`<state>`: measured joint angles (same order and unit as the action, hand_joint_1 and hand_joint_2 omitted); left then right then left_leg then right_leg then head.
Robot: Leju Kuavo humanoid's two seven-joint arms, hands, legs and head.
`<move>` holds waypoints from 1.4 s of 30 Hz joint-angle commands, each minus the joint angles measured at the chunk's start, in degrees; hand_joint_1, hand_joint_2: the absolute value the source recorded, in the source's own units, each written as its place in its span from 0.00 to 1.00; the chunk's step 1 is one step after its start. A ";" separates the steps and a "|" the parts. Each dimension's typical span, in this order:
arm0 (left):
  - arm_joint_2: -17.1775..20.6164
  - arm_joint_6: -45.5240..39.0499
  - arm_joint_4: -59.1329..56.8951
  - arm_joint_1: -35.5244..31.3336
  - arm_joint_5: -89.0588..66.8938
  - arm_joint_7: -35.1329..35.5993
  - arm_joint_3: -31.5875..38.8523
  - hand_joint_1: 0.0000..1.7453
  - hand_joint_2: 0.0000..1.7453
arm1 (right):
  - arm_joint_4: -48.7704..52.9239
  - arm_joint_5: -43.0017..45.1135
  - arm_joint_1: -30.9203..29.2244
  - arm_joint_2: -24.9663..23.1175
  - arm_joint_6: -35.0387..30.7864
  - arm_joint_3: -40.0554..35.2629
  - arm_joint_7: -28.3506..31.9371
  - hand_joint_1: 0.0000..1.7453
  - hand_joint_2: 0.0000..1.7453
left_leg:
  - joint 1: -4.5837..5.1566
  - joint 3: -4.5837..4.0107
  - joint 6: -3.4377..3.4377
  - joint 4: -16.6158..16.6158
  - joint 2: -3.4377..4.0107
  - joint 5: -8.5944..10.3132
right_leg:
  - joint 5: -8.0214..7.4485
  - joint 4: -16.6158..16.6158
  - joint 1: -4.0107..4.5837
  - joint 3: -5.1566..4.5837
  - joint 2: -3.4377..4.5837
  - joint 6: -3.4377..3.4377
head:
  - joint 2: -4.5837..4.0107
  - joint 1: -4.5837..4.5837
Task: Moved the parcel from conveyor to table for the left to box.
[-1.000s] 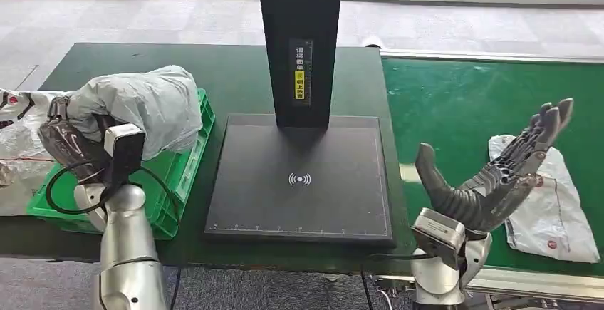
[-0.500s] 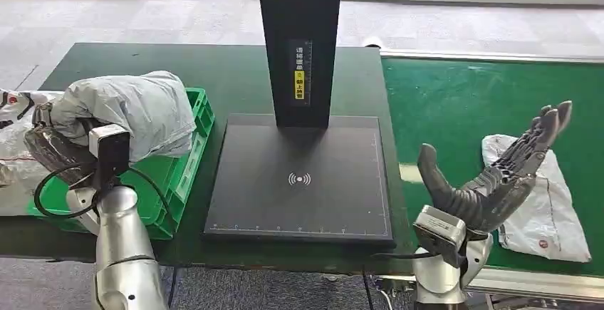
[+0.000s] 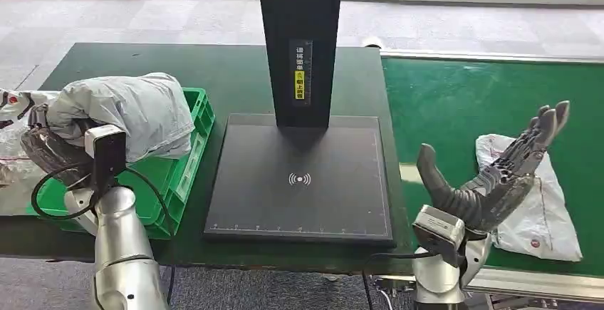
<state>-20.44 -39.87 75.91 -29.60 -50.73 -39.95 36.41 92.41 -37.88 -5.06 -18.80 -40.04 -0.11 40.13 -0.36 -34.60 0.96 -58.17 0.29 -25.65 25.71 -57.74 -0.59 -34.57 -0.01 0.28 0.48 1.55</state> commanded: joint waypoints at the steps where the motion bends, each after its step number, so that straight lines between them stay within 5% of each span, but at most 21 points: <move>1: 0.44 -0.13 -0.67 -3.04 0.86 -0.05 6.33 1.00 1.00 | -3.88 0.00 -0.27 -1.20 0.04 3.25 -0.13 0.00 1.00 | -0.03 0.21 -0.01 0.10 0.04 -0.02 | 0.00 0.12 0.03 0.20 0.06 -0.02 | 0.00 0.00; 29: 0.44 -0.13 0.44 -3.01 2.23 -0.05 9.15 1.00 1.00 | -4.49 -0.24 0.35 -1.20 0.04 4.13 -0.13 0.00 1.00 | -0.07 0.19 -0.02 0.09 -0.05 -0.01 | 0.01 0.15 0.07 0.24 -0.03 -0.01 | 0.00 0.00; 30: 3.86 -0.13 -1.98 -2.57 4.59 0.28 7.65 1.00 1.00 | -4.27 0.08 0.57 -0.87 0.11 4.14 -0.18 0.00 1.00 | -0.01 0.13 -0.01 0.07 -0.04 0.00 | 0.02 0.07 0.01 0.15 -0.04 -0.01 | 0.00 0.00; 31: 0.44 -0.13 -1.64 -2.19 0.97 -0.05 7.38 1.00 1.00 | -4.42 -0.30 0.43 -1.20 0.04 4.23 -0.13 0.00 1.00 | -0.04 0.22 -0.02 0.10 -0.04 -0.01 | 0.02 0.13 0.04 0.25 -0.04 -0.01 | 0.00 0.00; 32: 0.44 -0.13 -3.09 -3.25 -1.17 -0.05 7.92 0.86 1.00 | -4.28 -0.31 0.55 -1.20 0.04 4.25 -0.13 0.00 1.00 | -0.04 0.32 -0.01 0.19 0.02 0.00 | -0.01 0.21 0.04 0.33 0.02 -0.03 | 0.00 0.00; 33: 0.44 -0.13 -3.09 -3.25 -1.17 -0.05 7.92 0.62 1.00 | -4.28 -0.31 0.55 -1.20 0.04 4.25 -0.13 0.00 1.00 | -0.05 0.19 -0.02 0.11 -0.12 0.02 | 0.01 0.15 0.05 0.27 -0.12 -0.02 | 0.00 0.00; 41: 0.44 -0.13 -3.09 -3.25 -1.17 -0.05 7.92 0.62 1.00 | -4.28 -0.31 0.55 -1.20 0.04 4.25 -0.13 0.00 1.00 | -0.02 0.17 -0.02 0.09 -0.11 0.01 | 0.03 0.11 0.02 0.20 -0.11 -0.01 | 0.00 0.00; 42: 0.44 -0.13 -4.23 -3.79 -2.05 -0.05 7.68 0.36 1.00 | -4.10 -0.38 0.74 -1.20 0.04 4.18 -0.13 0.00 1.00 | -0.03 0.26 -0.02 0.16 -0.12 0.02 | 0.02 0.18 0.03 0.30 -0.12 -0.02 | 0.00 0.00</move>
<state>-19.98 -39.89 76.00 -29.84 -51.87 -39.98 41.29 91.69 -38.32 -4.86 -18.80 -40.04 1.44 40.13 -0.36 -34.59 0.96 -58.18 0.29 -25.64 25.71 -57.74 -0.60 -34.57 -0.02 0.27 0.48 1.55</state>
